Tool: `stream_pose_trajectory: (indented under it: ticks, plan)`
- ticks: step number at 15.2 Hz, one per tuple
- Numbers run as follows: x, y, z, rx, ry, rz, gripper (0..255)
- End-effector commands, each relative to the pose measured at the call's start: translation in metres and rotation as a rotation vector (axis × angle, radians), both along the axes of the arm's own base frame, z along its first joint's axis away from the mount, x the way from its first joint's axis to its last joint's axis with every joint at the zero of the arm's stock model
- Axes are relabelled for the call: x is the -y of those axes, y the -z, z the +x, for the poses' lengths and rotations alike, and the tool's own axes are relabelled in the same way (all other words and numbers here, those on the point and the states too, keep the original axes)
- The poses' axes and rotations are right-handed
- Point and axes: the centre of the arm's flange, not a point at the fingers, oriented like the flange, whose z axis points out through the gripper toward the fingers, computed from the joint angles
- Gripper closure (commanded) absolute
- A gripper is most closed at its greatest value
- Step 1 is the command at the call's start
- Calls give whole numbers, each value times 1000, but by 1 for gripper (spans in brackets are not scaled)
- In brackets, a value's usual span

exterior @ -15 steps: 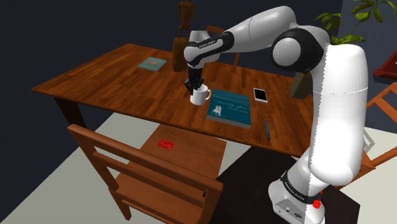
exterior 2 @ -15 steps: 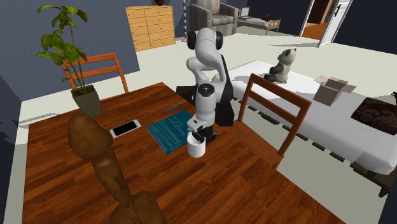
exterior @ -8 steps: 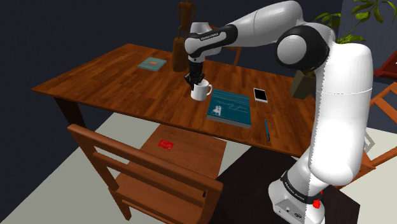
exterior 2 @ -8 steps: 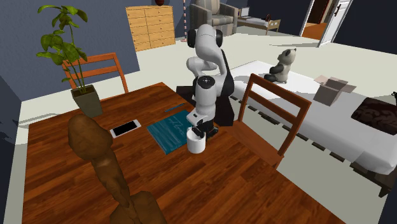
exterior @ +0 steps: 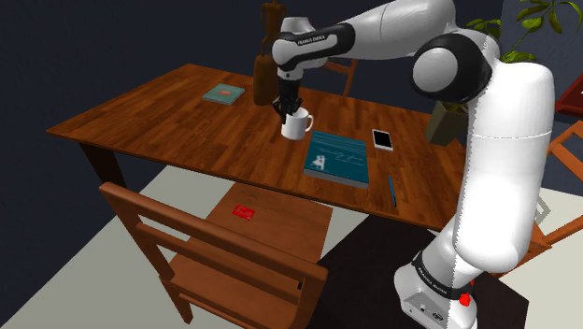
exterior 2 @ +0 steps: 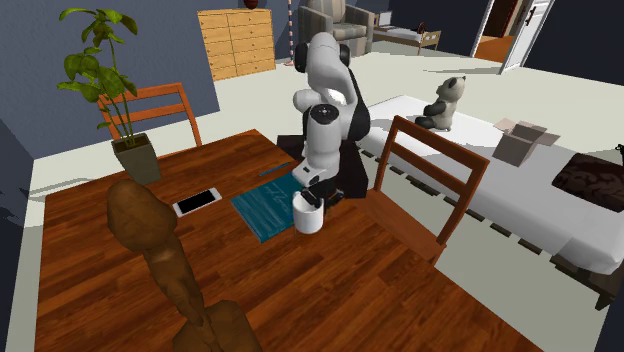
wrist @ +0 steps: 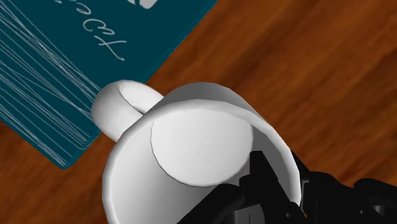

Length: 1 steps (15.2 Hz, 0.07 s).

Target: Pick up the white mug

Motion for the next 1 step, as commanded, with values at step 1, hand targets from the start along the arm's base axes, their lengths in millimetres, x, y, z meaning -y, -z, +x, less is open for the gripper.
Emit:
stream_pose_trajectory:
  ticks: [1]
  plan:
    - [-1,-3,0,0,0,0,255]
